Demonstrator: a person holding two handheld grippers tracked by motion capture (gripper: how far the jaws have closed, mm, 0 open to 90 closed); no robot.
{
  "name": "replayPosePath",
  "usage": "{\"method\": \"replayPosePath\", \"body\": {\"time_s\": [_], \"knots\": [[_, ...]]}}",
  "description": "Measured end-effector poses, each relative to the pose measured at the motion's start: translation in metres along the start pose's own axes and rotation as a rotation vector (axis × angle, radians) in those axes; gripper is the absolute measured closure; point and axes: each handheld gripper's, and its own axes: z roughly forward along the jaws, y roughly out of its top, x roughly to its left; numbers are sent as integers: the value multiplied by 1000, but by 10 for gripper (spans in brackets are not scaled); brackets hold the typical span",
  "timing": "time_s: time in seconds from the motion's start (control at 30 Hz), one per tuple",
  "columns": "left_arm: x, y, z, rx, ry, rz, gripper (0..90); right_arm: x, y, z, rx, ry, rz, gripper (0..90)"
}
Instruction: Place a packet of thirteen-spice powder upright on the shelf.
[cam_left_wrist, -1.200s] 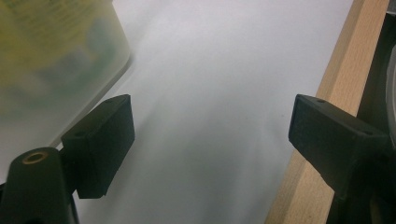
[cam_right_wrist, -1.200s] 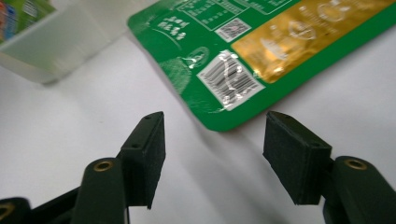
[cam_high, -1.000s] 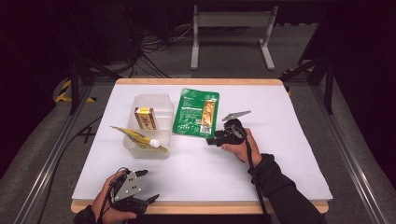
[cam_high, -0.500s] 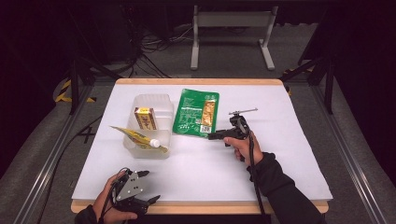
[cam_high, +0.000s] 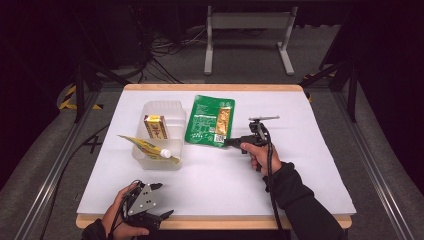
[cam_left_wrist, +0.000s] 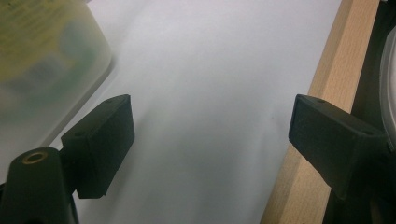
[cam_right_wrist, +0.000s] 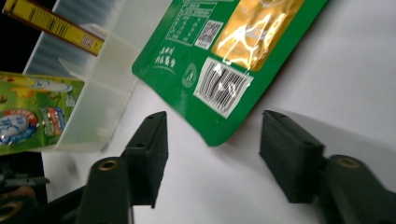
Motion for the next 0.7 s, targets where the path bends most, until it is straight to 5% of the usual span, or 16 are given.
{"method": "replayPosePath", "body": {"time_s": [0.07,0.23,0.37,0.47,0.57,0.7], "knots": [[0,0,0,2,-3,0,151,5,-2,1,43,26,-11,360],[-1,1,1,5,-4,9,151,4,1,9,48,85,19,353],[-1,1,2,8,-9,8,151,4,3,14,30,90,30,379],[-1,1,3,12,-11,13,151,4,3,17,14,59,28,524],[-1,1,2,12,-9,17,152,4,2,18,-8,-22,-1,753],[-2,2,3,11,-13,27,152,3,-1,17,-20,-49,-25,831]]}}
